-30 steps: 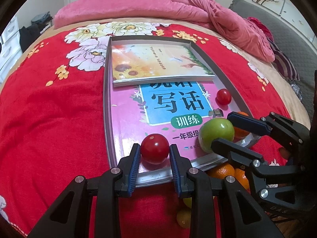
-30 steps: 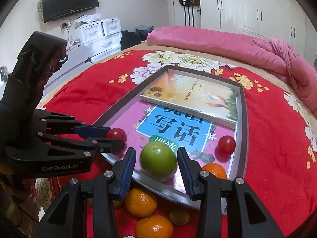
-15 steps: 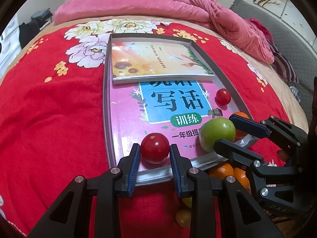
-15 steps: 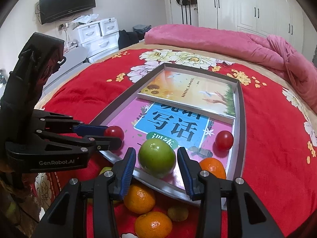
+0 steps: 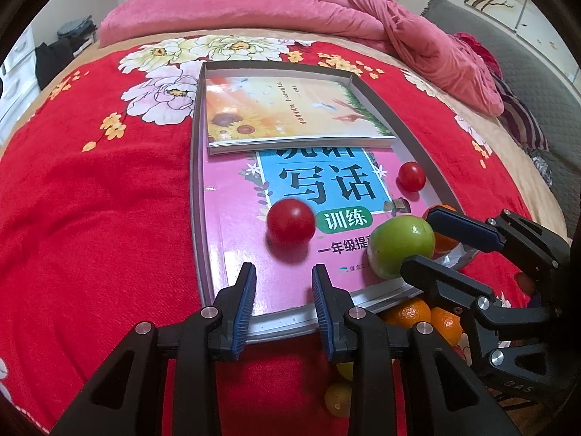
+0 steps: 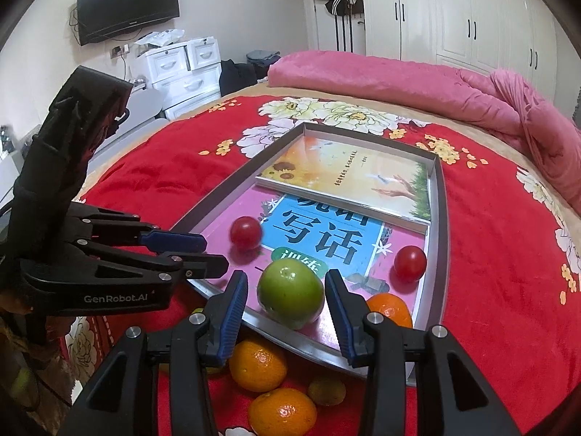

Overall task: Organize fruits
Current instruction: 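Lower the apple onto the tray with the right tool while the left tool releases its tomato, then open both tools and withdraw them from the tray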

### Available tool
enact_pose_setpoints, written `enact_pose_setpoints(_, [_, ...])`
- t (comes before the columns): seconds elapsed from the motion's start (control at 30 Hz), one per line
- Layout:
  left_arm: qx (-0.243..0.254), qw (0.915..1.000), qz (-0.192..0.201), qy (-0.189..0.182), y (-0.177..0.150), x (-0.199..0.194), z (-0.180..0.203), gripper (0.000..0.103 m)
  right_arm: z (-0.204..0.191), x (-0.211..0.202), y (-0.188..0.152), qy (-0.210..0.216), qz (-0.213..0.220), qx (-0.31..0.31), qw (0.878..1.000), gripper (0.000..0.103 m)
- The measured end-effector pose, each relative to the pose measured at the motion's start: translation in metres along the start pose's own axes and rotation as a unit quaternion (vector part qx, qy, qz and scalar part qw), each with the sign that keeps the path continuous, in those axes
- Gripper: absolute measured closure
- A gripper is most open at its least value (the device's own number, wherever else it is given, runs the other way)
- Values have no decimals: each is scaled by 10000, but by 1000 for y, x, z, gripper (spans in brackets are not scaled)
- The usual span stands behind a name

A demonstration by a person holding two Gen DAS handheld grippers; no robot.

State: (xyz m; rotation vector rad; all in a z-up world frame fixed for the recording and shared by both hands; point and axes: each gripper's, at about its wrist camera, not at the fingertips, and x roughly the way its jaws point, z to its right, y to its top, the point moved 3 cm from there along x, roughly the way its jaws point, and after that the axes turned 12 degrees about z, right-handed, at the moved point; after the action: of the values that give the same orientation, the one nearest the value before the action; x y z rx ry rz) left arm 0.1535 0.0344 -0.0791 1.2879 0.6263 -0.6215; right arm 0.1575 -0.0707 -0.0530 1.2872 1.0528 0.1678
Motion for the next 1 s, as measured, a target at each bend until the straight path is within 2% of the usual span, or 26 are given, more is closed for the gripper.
enact_pose_setpoints(0.13, [-43,10000,7,-23,0,0,-1,69,1,-2,0,-30,16,21,10000,56])
enact_pose_setpoints(0.23, [-118,9999,15,-106,1,-2,-1,61,3,-4,1,-37,44,49,10000,54])
enact_pose_setpoints(0.4, [-137,9998,73,-143,2,-6,-1,59,6,-7,1,-89,81,87,9999,50])
enact_pose_setpoints(0.53, [-175,9995,162,-212,4,-12,-1,51,8,-11,2,-116,119,122,9998,46])
enact_pose_setpoints(0.67, [-189,9992,235,-252,5,-16,-1,50,9,-13,4,-140,159,123,9997,45])
enact_pose_setpoints(0.8, [-215,9989,293,-292,6,-20,-1,43,10,-15,4,-158,172,138,9996,44])
enact_pose_setpoints(0.9, [-233,9986,361,-320,8,-23,-1,42,10,-16,5,-181,205,150,9995,39])
enact_pose_setpoints(1.0, [-269,9982,404,-351,9,-25,-2,35,11,-18,6,-204,250,165,9993,39])
